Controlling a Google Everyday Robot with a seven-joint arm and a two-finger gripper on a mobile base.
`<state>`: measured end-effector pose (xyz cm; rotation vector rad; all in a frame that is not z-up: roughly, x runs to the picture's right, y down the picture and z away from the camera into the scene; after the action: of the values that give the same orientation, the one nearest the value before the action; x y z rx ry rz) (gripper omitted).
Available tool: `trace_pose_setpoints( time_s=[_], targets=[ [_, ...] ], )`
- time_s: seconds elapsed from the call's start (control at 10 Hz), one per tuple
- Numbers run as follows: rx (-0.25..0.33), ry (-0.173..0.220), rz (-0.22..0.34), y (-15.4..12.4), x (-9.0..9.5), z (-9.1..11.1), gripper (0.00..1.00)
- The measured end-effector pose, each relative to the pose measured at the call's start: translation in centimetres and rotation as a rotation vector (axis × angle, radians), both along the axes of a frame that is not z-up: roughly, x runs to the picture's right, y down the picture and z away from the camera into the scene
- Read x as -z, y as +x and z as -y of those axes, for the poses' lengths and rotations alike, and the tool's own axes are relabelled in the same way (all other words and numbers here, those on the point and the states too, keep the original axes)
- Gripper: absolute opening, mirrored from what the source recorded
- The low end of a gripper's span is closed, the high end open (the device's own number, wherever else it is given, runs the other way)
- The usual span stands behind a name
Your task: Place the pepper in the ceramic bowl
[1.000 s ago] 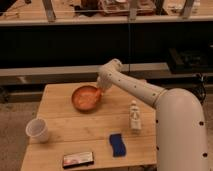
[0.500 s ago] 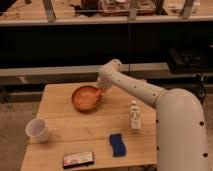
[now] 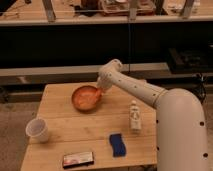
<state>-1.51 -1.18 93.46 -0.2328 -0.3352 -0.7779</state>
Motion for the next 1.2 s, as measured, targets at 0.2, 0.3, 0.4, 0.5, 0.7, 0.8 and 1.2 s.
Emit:
trace_pose_setpoints(
  time_s=[0.2,0.3,0.4,0.5,0.7,0.8,1.2],
  targets=[
    [-0.002,0.0,-0.002,0.05,-0.01,-0.01,0.23],
    [-0.002,0.0,-0.002,0.05,-0.02,-0.01,0.23],
    [-0.003,0.001,-0.003,0.07,-0.03,0.0,0.25],
    [-0.005,0.002,-0.004,0.1,-0.06,0.03,0.36],
    [-0.007,0.003,-0.006,0.13,-0.08,0.06,0.43],
    [-0.008,0.003,-0.007,0.15,-0.09,0.07,0.43],
    [-0.012,0.005,-0.009,0.19,-0.13,0.11,0.43]
  ],
)
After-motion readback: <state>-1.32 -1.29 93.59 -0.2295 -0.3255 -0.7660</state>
